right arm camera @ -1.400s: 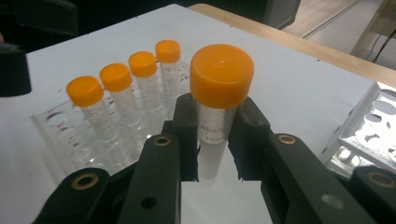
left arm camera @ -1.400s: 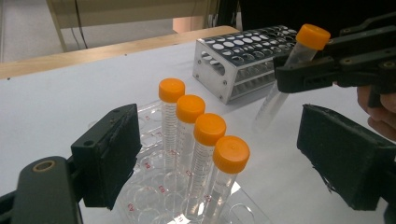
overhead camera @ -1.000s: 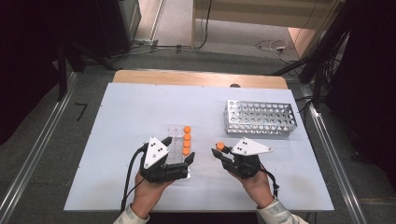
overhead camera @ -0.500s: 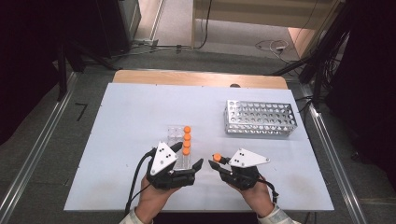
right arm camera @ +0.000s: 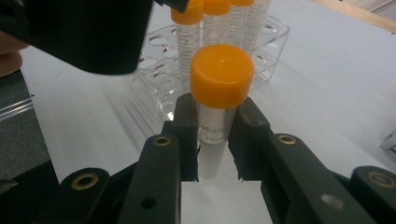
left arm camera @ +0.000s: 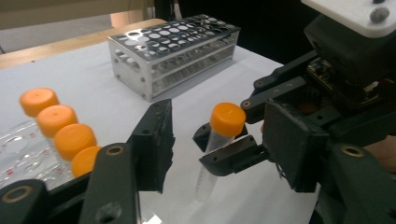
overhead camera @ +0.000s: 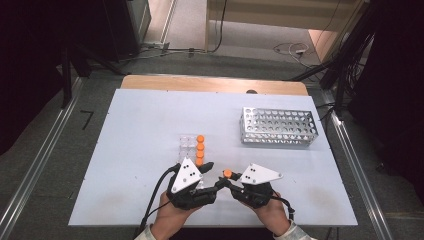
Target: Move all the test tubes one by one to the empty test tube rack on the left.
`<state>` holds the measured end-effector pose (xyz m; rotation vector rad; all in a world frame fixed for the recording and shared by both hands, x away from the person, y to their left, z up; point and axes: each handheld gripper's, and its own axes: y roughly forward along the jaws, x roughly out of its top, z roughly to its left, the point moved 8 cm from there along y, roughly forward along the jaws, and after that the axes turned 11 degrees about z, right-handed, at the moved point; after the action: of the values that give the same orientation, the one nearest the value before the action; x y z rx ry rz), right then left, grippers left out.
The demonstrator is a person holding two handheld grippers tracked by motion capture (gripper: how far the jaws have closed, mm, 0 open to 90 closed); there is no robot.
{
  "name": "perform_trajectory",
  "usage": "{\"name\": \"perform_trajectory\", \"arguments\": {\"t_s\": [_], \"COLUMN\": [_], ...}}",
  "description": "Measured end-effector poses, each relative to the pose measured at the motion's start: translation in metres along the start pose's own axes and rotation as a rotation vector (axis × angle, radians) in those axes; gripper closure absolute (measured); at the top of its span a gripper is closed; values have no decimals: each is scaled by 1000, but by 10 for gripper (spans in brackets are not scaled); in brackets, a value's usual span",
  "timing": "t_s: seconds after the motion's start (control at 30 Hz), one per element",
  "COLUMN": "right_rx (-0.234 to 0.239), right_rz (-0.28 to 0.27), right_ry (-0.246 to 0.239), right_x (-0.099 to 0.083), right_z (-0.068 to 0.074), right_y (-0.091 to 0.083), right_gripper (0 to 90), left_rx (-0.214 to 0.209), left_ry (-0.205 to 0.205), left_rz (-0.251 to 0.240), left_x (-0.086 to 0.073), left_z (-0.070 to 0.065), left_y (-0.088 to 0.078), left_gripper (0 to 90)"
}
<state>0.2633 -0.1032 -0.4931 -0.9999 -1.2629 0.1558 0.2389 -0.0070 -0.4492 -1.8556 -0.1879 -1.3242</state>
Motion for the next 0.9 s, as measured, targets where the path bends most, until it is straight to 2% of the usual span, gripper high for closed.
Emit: {"name": "perform_trajectory", "arguments": {"t_s": [0.4, 0.9], "right_rx": [5, 11], "right_rz": [0, 7], "right_ry": [-17, -30], "right_x": [-2, -4], "right_z": [5, 8], "right_y": [-2, -1], "right_gripper": [717, 717], "left_rx": [-9, 0], "left_ry": [8, 10], "left_rz": [32, 44], "left_x": [-3, -6], "left_z": [-7, -8], "left_y": [14, 21], "left_gripper": [526, 619]}}
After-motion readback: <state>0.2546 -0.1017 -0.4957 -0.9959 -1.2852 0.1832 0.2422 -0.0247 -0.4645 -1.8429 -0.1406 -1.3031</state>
